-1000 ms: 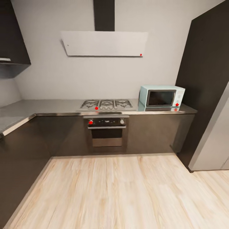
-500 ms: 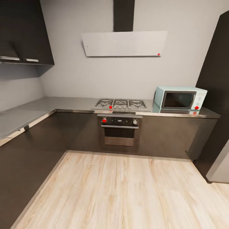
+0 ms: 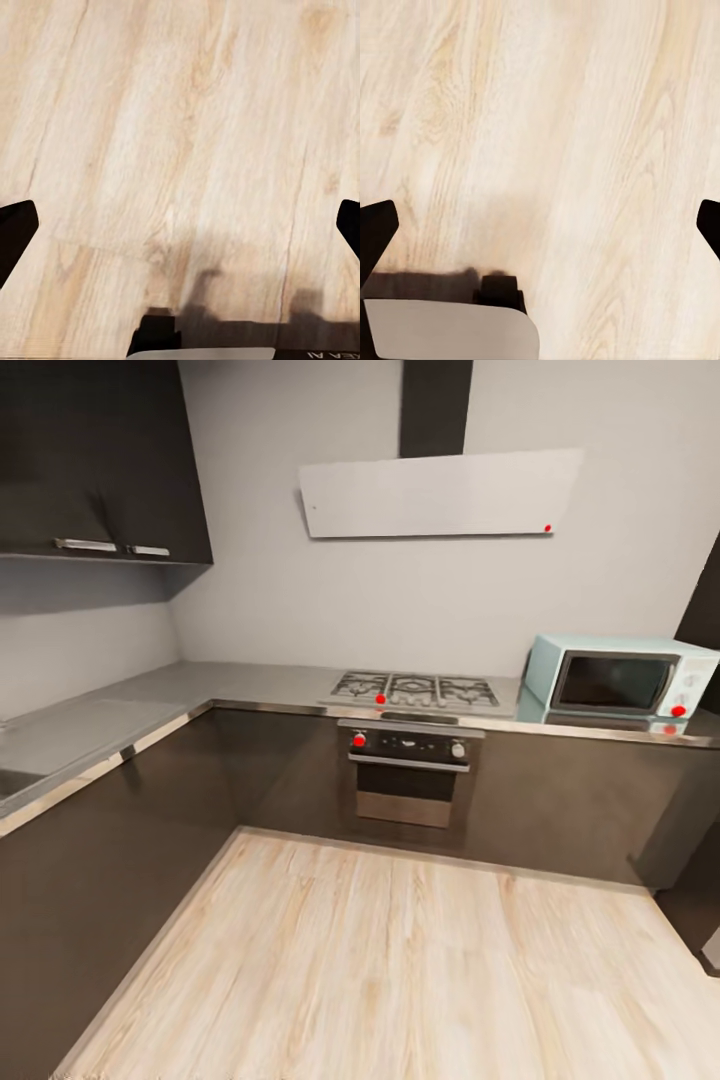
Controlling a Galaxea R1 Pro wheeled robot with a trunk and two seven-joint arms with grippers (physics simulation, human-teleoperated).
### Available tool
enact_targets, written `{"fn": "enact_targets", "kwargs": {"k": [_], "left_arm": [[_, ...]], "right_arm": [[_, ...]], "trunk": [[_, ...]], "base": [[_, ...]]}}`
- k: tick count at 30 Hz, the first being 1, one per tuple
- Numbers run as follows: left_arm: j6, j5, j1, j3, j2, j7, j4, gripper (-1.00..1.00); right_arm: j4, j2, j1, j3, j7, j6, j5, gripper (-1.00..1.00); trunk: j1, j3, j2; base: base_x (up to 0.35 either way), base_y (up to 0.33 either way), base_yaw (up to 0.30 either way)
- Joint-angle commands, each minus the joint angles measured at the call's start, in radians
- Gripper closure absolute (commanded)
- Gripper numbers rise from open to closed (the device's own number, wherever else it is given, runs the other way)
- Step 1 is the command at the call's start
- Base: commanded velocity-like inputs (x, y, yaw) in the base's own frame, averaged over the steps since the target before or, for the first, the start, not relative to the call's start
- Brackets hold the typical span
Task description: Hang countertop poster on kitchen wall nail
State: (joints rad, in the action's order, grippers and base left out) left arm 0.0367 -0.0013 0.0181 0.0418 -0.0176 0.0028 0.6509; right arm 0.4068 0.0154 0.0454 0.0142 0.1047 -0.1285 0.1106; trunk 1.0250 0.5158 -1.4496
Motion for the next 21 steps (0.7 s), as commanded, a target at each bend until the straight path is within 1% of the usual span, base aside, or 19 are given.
{"fn": "enact_targets", "kwargs": {"k": [1,21], "left_arm": [[0.002,0.0,0.0,0.004,-0.001,0.0,0.001,-1.0],[0.002,0.0,0.0,0.006,-0.001,0.0,0.001,-1.0]], "right_arm": [[-0.001,0.0,0.001,0.002,0.006,-0.001,0.01,-1.0],[-0.002,-0.002,0.001,0.003,0.012,-0.002,0.011,-1.0]], "trunk": [[0.0,0.001,0.0],[0.0,0.001,0.0]], "base": [[0.016,0.0,0.27],[0.002,0.0,0.288]]}}
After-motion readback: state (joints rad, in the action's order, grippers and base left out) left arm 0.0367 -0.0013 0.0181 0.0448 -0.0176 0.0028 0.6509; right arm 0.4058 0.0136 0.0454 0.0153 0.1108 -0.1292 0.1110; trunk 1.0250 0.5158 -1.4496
